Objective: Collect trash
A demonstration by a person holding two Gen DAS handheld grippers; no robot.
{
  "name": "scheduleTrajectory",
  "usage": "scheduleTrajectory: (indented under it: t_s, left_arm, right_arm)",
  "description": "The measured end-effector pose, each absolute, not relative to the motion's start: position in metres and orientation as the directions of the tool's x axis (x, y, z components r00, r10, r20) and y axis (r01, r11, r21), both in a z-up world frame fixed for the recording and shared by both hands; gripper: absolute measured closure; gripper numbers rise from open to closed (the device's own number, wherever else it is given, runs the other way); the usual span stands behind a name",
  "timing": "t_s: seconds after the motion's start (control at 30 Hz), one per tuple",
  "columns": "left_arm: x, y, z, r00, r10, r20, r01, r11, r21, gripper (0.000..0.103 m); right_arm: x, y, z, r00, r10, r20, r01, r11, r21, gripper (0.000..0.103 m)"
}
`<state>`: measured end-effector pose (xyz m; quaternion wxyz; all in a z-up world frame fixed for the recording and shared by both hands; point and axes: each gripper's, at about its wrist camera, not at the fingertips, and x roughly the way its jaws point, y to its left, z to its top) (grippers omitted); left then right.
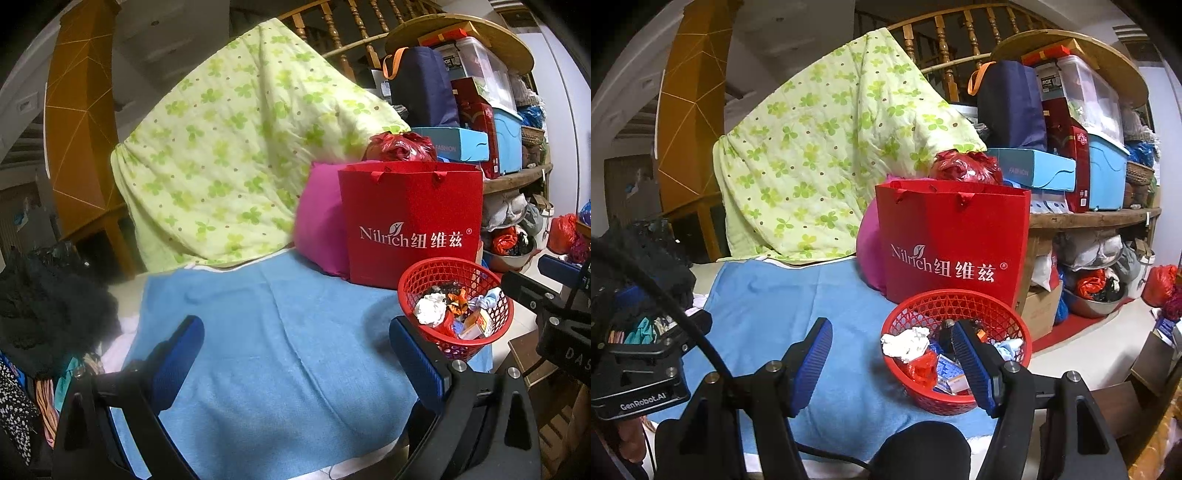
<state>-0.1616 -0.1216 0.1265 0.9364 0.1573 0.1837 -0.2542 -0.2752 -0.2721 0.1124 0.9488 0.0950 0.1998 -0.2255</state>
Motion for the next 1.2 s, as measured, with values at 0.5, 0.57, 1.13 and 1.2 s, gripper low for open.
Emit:
scheduleTrajectory:
  t_s: [0.5, 0.57, 1.13, 1.2]
  left_arm:
    - [-0.163, -0.120, 0.123, 0.799, -0.417, -0.432, 0.537, 0.819, 0.202, 0.003]
    - [-0.163, -0.120, 0.123, 0.800, -0.416, -0.432, 0.536, 0.819, 0.203, 0.003]
    - [-0.164, -0.127, 0.115, 0.788, -0.414, -0.455, 0.552, 0.802, 0.225, 0.003]
    - [-0.164, -0.130, 0.115, 0.784, -0.414, -0.463, 0.557, 0.799, 0.227, 0.003]
  right_arm:
    - [-0.278, -0.277, 0.113, 0.818, -0.401, -0.412, 0.481, 0.870, 0.108, 0.031]
    - [-0.278, -0.276, 0.113, 0.818, -0.401, -0.414, 0.480, 0.871, 0.105, 0.031]
    - [-0.281, -0.286, 0.106, 0.810, -0.406, -0.423, 0.498, 0.857, 0.132, 0.031]
    - [-0.282, -0.289, 0.105, 0.810, -0.405, -0.425, 0.500, 0.855, 0.138, 0.031]
